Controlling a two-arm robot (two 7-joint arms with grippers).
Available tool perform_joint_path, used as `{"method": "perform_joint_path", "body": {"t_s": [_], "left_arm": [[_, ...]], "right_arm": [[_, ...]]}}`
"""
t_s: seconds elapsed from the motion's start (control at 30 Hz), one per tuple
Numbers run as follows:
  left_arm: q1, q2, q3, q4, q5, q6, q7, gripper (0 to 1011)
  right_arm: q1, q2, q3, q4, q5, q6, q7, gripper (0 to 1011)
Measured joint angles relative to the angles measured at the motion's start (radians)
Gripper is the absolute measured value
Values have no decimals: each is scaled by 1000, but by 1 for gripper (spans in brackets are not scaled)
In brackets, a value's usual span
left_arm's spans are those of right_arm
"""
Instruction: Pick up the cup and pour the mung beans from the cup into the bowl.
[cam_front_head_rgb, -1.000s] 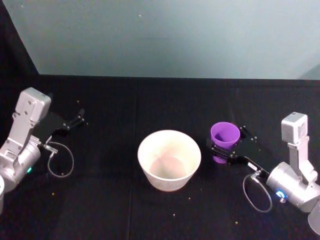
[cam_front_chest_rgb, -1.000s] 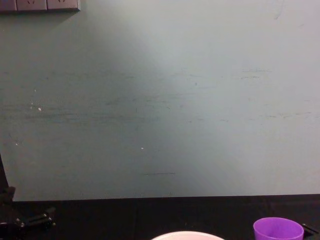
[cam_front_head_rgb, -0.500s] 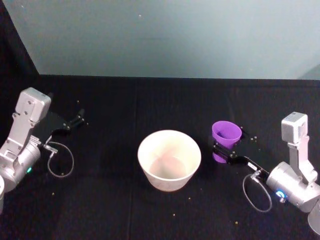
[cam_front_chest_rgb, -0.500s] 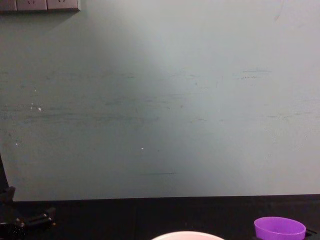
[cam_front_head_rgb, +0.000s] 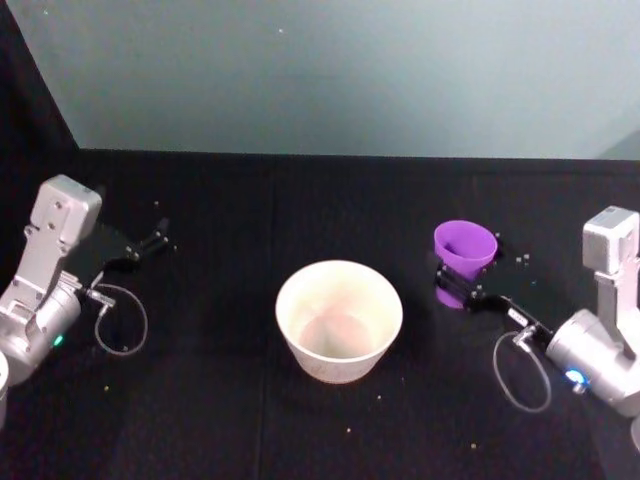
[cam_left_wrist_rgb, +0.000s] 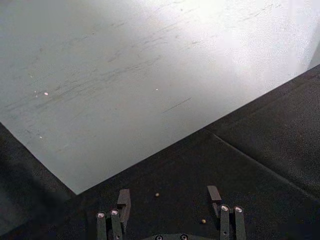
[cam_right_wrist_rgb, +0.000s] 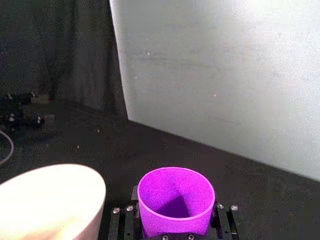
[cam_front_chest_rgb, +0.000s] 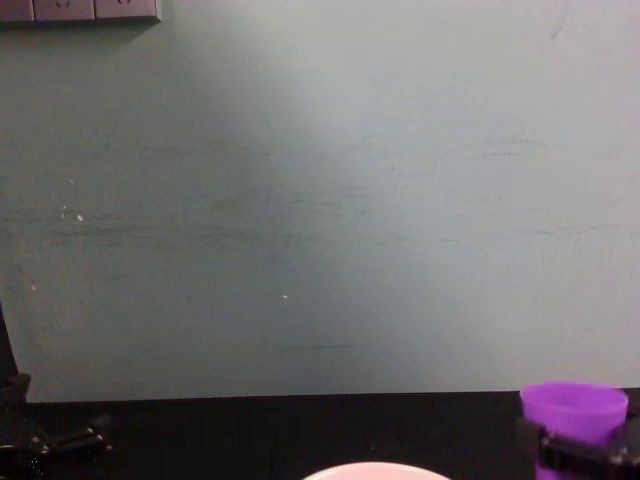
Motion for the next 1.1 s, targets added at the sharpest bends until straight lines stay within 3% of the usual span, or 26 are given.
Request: {"method": "perform_joint_path", "body": {"t_s": [0.17,0.53,0.73,1.1], "left_arm": [[0,0,0,0,0,0,0,1000],[0,0,0,0,0,0,0,1000],[0,0,0,0,0,0,0,1000],[0,0,0,0,0,0,0,1000]], "right_arm": [[-25,20,35,-107,-3,39,-13,750],[-59,70,110,-310,48,109,-8,749],[-61,81,120,-352,51,130,-16,750],[-61,80,120,-348,52,129,-17,750]]}}
